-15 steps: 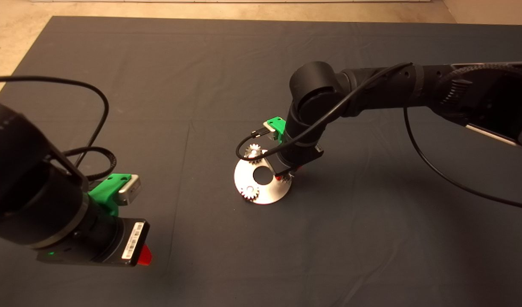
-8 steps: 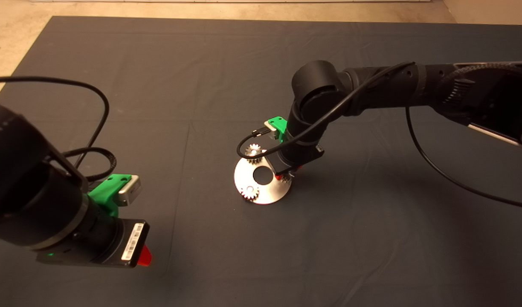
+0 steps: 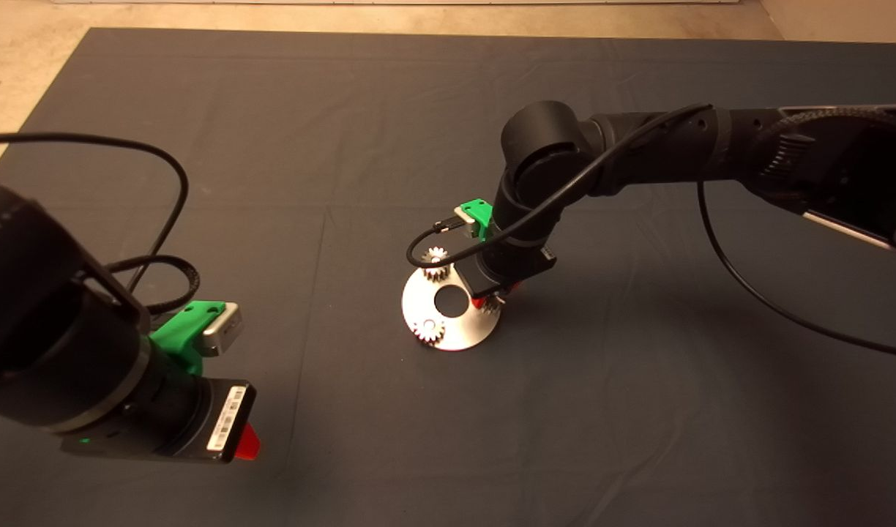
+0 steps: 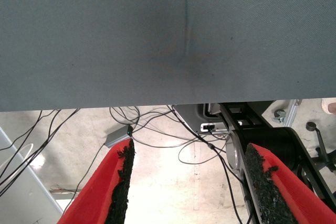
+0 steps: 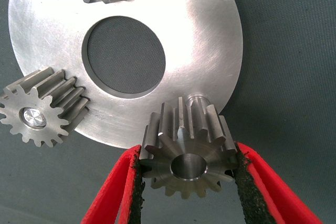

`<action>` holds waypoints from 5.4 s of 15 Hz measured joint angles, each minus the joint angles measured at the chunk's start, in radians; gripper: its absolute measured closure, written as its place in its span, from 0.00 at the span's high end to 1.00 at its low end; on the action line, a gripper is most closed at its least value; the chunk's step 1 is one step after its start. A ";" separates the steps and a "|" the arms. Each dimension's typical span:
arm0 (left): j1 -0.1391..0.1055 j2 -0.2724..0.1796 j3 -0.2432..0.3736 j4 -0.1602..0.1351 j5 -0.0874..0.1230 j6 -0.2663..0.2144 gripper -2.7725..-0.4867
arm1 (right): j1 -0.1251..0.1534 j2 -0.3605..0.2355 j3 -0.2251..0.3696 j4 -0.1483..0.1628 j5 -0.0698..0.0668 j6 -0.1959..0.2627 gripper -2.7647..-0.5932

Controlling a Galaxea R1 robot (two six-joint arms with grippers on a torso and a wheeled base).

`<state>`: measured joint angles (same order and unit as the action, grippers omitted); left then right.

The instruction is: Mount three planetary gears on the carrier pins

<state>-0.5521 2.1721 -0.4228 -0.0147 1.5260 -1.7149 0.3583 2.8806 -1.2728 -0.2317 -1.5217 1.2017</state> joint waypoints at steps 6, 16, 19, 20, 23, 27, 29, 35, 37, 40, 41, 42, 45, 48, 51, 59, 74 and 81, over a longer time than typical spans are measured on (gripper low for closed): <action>0.000 0.000 0.000 0.000 0.000 0.000 0.42 | 0.002 0.000 -0.007 0.003 0.003 0.000 0.22; 0.000 0.000 0.000 0.000 0.000 0.000 0.42 | 0.002 0.006 -0.007 0.003 -0.001 -0.017 0.22; 0.000 0.000 0.000 0.000 0.000 0.000 0.42 | 0.002 0.006 -0.007 0.003 -0.001 -0.036 0.22; 0.000 0.000 0.000 0.000 0.000 0.000 0.42 | 0.002 0.006 -0.007 0.003 -0.001 -0.045 0.22; 0.000 0.000 0.000 0.000 0.000 0.001 0.42 | 0.002 0.006 -0.007 0.003 -0.001 -0.058 0.22; 0.000 0.000 0.000 0.000 0.000 0.001 0.42 | 0.003 0.006 -0.008 0.003 -0.001 -0.069 0.22; 0.000 0.000 0.000 0.000 0.000 0.001 0.42 | 0.005 0.005 -0.012 0.001 -0.001 -0.073 0.22; 0.000 0.000 0.000 0.000 0.000 0.001 0.42 | 0.013 0.003 -0.017 0.000 -0.005 -0.076 0.22; 0.000 0.000 0.000 0.000 0.000 0.001 0.42 | 0.013 0.004 -0.017 0.000 -0.006 -0.076 0.22; 0.000 0.000 0.000 0.000 0.000 0.001 0.42 | 0.013 0.010 -0.017 0.000 -0.009 -0.076 0.22; 0.000 0.000 0.000 0.000 0.000 0.001 0.42 | 0.013 0.017 -0.017 0.000 -0.009 -0.076 0.22; 0.000 0.000 0.000 0.000 0.000 0.001 0.42 | 0.013 0.026 -0.017 0.000 -0.009 -0.076 0.22; 0.000 0.000 0.000 0.000 0.000 0.001 0.42 | 0.013 0.050 -0.017 0.000 -0.008 -0.076 0.22; 0.000 0.003 0.000 0.000 0.000 0.001 0.42 | 0.010 0.051 -0.017 0.000 -0.009 -0.076 0.22; 0.000 0.009 0.000 0.000 0.000 0.001 0.42 | 0.005 0.050 -0.017 0.000 -0.009 -0.076 0.22; 0.000 0.009 0.000 0.000 0.000 0.001 0.42 | 0.005 0.022 -0.014 0.000 -0.008 -0.130 0.22; 0.000 0.009 0.000 0.000 0.000 0.001 0.42 | 0.004 -0.022 0.011 -0.006 -0.006 -0.184 0.22; 0.000 0.009 0.000 0.000 0.000 0.001 0.42 | 0.001 -0.027 0.015 -0.015 -0.003 -0.192 0.22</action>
<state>-0.5521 2.1816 -0.4228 -0.0145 1.5257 -1.7140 0.3598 2.8536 -1.2574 -0.2468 -1.5249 1.0098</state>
